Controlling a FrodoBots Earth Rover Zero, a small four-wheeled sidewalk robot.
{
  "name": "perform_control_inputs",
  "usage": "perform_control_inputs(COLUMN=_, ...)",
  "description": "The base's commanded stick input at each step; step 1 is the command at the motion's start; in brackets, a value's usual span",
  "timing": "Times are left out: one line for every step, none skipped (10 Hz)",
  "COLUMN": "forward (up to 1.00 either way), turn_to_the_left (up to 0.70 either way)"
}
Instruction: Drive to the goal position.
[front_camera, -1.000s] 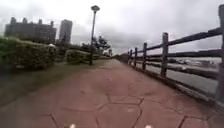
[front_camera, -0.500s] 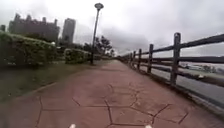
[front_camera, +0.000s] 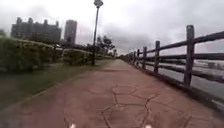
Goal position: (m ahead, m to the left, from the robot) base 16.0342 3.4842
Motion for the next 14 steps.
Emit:
perform_control_inputs(forward=0.0, turn_to_the_left=0.0)
perform_control_inputs(forward=0.0, turn_to_the_left=0.0)
perform_control_inputs(forward=0.0, turn_to_the_left=-0.18)
perform_control_inputs(forward=0.0, turn_to_the_left=-0.68)
perform_control_inputs(forward=0.0, turn_to_the_left=-1.0)
perform_control_inputs(forward=0.0, turn_to_the_left=-1.0)
perform_control_inputs(forward=0.0, turn_to_the_left=-1.0)
perform_control_inputs(forward=0.0, turn_to_the_left=-1.0)
perform_control_inputs(forward=0.0, turn_to_the_left=-1.0)
perform_control_inputs(forward=0.0, turn_to_the_left=-1.0)
perform_control_inputs(forward=0.0, turn_to_the_left=-0.26)
perform_control_inputs(forward=0.0, turn_to_the_left=0.0)
perform_control_inputs(forward=0.0, turn_to_the_left=0.0)
perform_control_inputs(forward=0.0, turn_to_the_left=0.0)
